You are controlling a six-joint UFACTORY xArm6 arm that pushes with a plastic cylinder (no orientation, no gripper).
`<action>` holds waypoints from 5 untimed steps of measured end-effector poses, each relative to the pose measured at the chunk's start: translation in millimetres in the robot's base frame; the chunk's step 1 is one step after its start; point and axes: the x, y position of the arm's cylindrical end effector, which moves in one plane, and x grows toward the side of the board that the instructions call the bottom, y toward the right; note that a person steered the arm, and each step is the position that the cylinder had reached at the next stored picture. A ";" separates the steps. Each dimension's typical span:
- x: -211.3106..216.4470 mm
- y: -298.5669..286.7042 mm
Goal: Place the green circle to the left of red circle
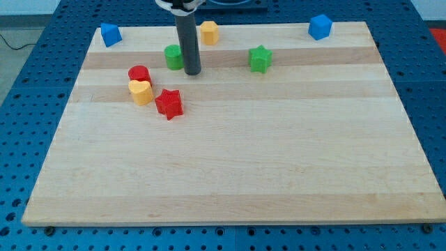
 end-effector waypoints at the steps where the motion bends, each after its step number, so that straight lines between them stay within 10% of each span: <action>1: -17.2 4.8; 3: -49.2 -17.0; 5: 7.8 -113.9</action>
